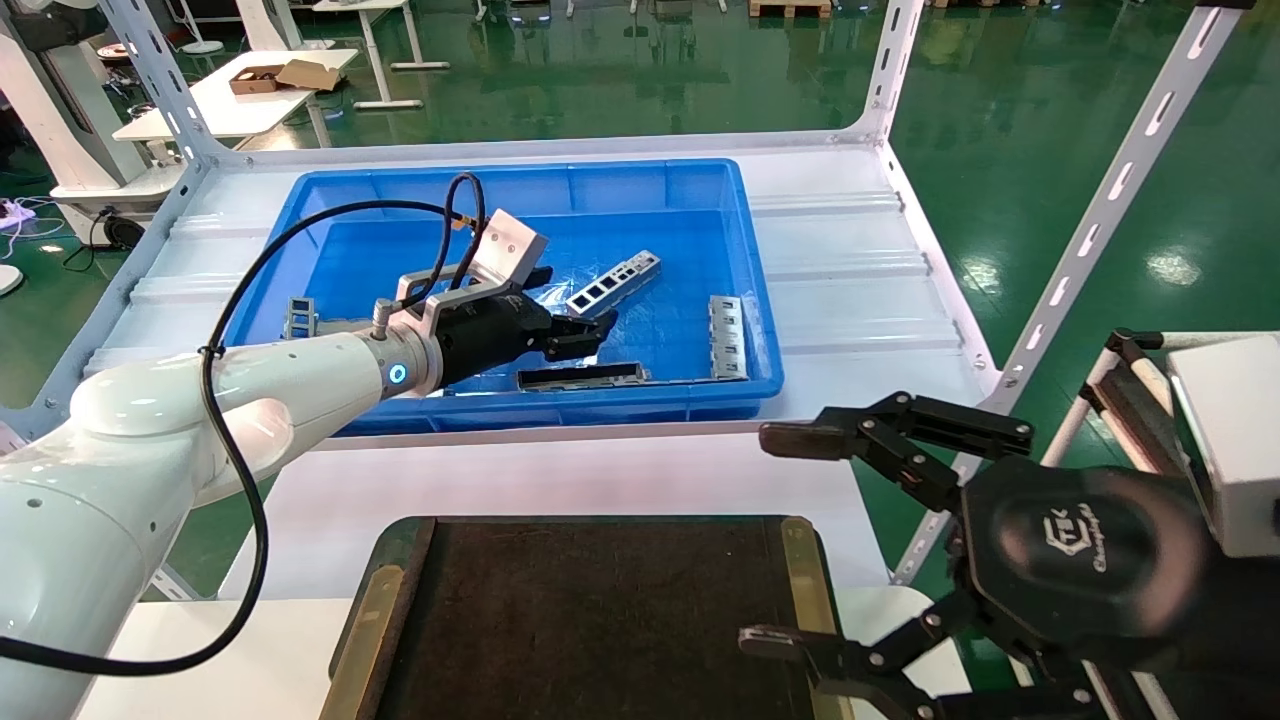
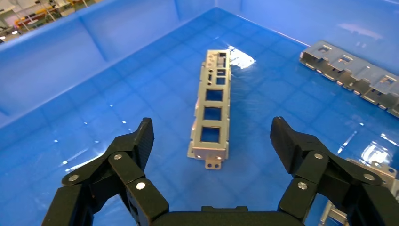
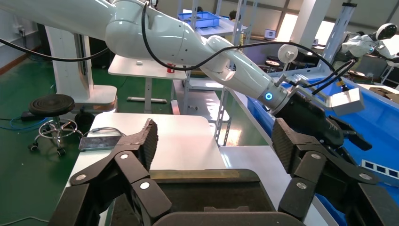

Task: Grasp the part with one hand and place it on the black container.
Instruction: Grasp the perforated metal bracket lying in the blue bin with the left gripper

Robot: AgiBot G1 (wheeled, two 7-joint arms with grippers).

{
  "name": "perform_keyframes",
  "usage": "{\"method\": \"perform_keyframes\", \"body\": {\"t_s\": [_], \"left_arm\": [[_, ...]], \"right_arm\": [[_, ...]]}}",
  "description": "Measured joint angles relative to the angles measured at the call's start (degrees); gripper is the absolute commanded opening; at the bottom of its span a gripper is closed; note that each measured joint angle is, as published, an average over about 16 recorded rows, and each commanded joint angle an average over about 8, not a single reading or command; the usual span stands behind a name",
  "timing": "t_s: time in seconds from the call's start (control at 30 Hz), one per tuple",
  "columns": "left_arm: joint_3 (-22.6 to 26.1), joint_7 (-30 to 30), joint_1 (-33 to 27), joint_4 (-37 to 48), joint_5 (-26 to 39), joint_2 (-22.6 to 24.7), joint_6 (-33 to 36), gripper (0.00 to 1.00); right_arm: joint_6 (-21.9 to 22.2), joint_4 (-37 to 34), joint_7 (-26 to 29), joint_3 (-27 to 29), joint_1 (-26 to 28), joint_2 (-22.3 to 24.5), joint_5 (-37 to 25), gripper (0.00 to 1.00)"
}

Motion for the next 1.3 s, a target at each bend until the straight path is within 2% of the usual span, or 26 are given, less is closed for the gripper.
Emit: {"method": "perform_keyframes", "body": {"t_s": [0.8,1.3], "left_arm": [[4.5,-1.9,0.9,-0.8,-3.6,-0.2,0.9,0.00],[4.0,-1.7,-1.0,-0.9,-8.8,-0.8,-1.8,0.00]], "right_arm": [[0.0,0.0,0.0,0.0,0.0,0.0,0.0,0.00],[0.0,0.0,0.0,0.0,0.0,0.0,0.0,0.00]]}}
